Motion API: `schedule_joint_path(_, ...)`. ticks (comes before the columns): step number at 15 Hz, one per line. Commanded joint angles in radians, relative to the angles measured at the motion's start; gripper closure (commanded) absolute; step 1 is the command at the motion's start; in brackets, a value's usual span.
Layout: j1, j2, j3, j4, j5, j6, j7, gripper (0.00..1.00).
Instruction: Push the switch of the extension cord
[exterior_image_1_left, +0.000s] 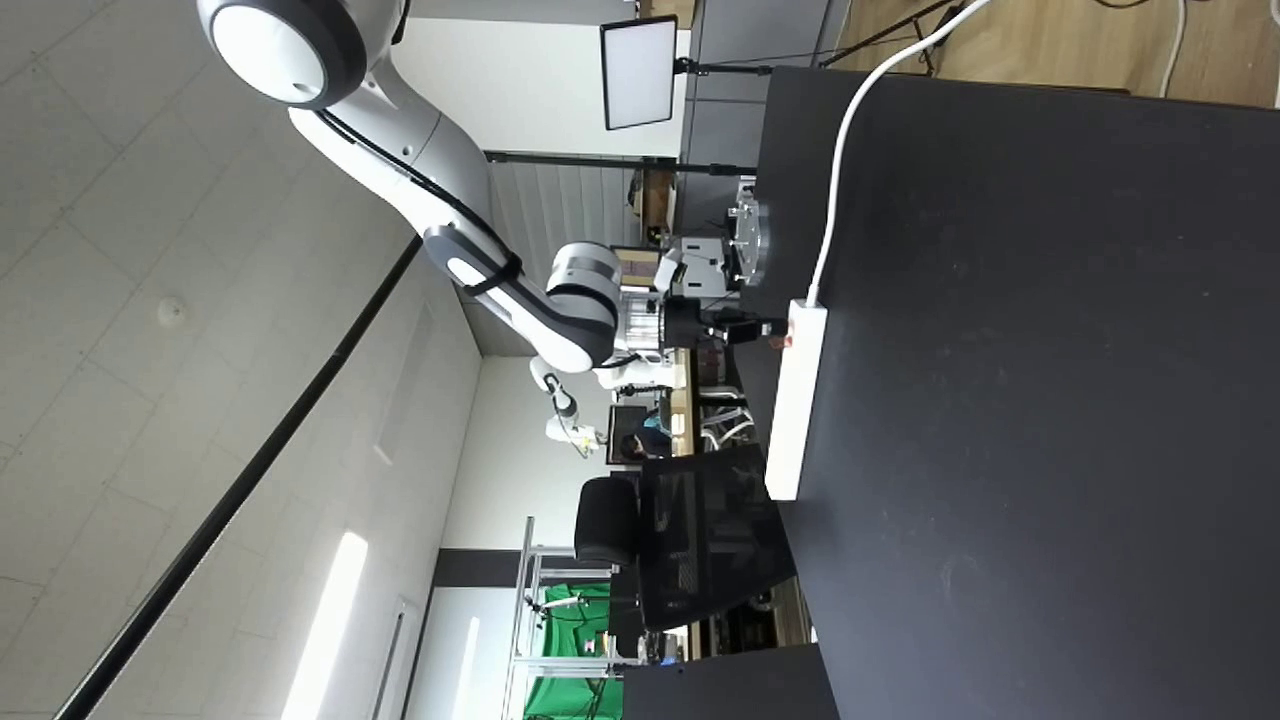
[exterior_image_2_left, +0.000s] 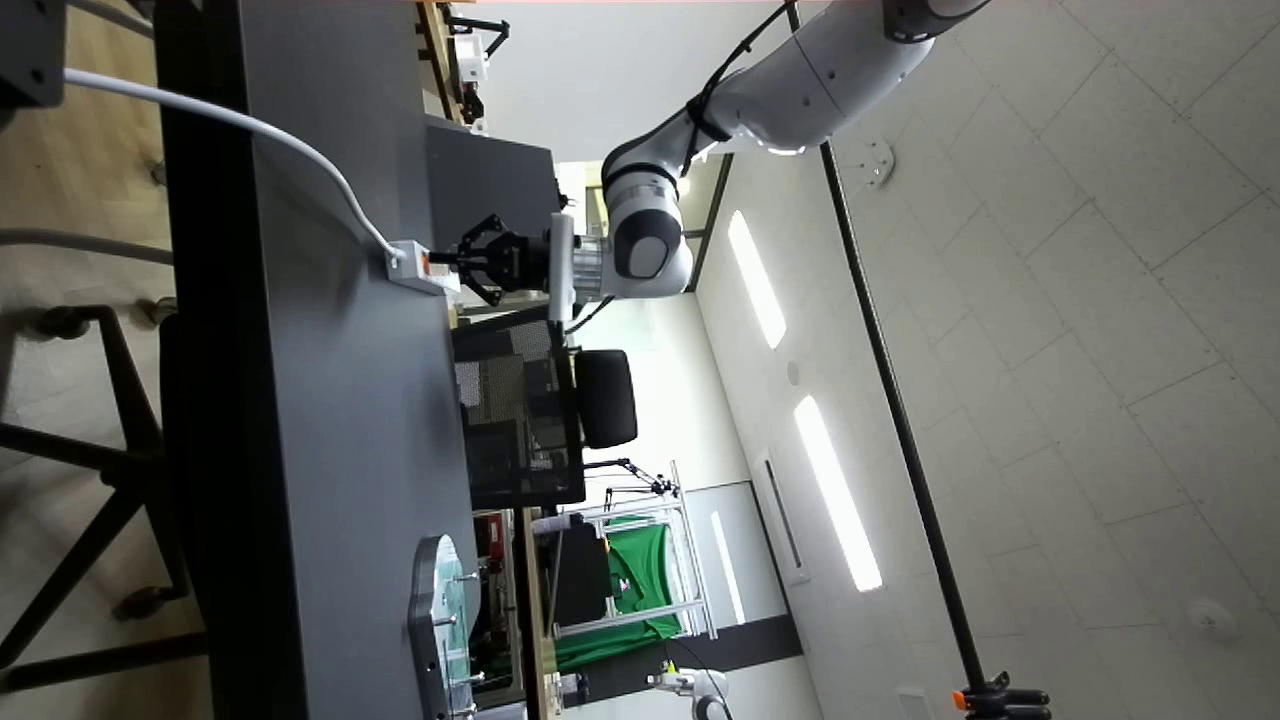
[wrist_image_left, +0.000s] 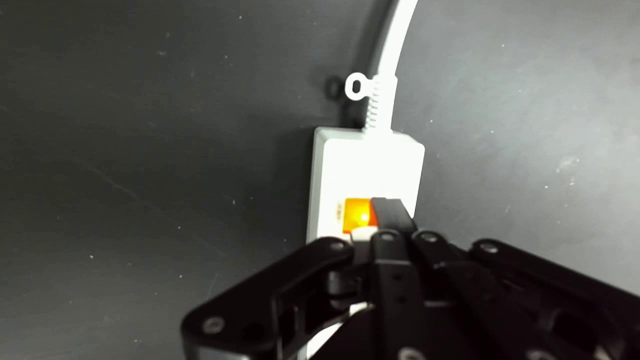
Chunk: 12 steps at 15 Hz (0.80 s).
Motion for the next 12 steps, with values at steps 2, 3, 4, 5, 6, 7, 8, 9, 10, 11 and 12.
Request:
schedule_joint_path(2, -0.021, 0.022, 0.022, 0.025, 0.023, 0.026, -0.01, 1.0)
schedule_joint_path(3, -0.023, 0.025, 0.024, 0.027, 0.025, 0.028, -0.009, 1.0)
schedule_joint_path(4, -0.026, 0.027, 0.026, 0.027, 0.029, 0.032, -0.01, 1.0)
schedule_joint_path(5, -0.029, 0.029, 0.028, 0.027, 0.035, 0.04, -0.012, 1.0)
schedule_joint_path(6, -0.03, 0.032, 0.029, 0.027, 0.038, 0.045, -0.013, 1.0)
schedule_joint_path(7, -0.033, 0.034, 0.031, 0.026, 0.04, 0.052, -0.014, 1.0)
schedule_joint_path(8, -0.035, 0.037, 0.033, 0.027, 0.041, 0.059, -0.015, 1.0)
schedule_joint_path(9, -0.037, 0.039, 0.035, 0.027, 0.042, 0.062, -0.016, 1.0)
schedule_joint_path(10, -0.038, 0.04, 0.037, 0.026, 0.042, 0.062, -0.016, 1.0)
schedule_joint_path(11, -0.039, 0.041, 0.037, 0.026, 0.041, 0.062, -0.017, 1.0)
schedule_joint_path(12, -0.038, 0.042, 0.036, 0.025, 0.041, 0.061, -0.017, 1.0)
